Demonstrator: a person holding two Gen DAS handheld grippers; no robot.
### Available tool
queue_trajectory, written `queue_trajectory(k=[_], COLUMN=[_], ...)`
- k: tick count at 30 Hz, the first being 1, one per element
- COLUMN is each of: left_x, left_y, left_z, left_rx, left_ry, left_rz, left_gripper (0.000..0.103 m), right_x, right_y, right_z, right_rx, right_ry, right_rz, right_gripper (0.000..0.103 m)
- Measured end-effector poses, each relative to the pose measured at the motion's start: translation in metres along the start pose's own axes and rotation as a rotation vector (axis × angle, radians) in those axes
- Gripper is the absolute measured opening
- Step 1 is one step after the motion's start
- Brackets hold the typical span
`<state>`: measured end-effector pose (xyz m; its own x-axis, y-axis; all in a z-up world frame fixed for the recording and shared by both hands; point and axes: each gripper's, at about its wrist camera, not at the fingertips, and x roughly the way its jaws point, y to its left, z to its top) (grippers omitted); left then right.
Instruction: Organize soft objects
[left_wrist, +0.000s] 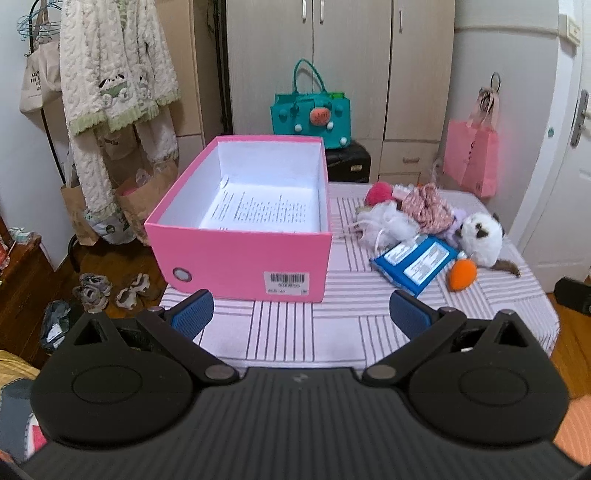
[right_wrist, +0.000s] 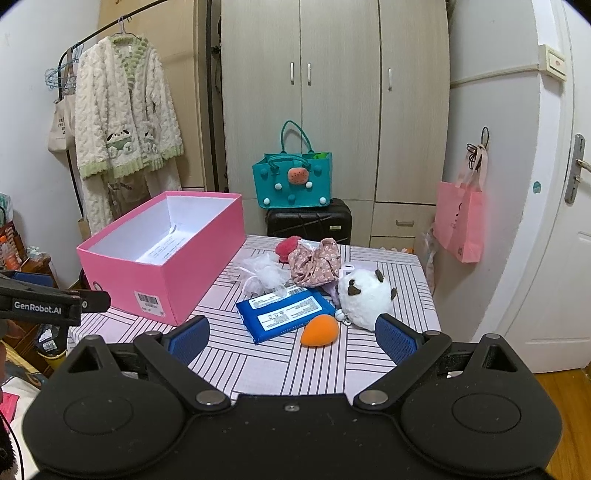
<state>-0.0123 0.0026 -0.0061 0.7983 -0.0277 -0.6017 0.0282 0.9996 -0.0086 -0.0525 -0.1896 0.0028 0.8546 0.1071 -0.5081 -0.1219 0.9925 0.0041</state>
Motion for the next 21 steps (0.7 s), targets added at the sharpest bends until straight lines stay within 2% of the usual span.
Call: queue_trajectory(k=[3,9,17,21], left_x=[-0.003,-0.007,-0.005,0.002], left_y=[0.0,-0.007,-0.012,-0.013], left_z=[-0.001,-0.001,0.002,0.007], left_rx=[-0.01,0.035,0.076,0.082], left_ry=[-0.033,-0.093,-0.131,-0.131], left_rz=[0.003,0.073,0.105,0.109], left_gripper=[0.103,0.103,0.103,0.103], right_x=[-0.002,-0.005,-0.006,-0.002], right_y=[-0.002,-0.007,-0.017,-0.019], right_z=[0.001,0.003,0.005,0.006], right_rx=[0.008,0.023,0.033,-0.005], right_ry=[-0.014,-0.048,-0.083,-0.123], right_rz=[0.004,-0.003,-0.013,-0.02], right_gripper=[0.098,0.098,0.098,0.098])
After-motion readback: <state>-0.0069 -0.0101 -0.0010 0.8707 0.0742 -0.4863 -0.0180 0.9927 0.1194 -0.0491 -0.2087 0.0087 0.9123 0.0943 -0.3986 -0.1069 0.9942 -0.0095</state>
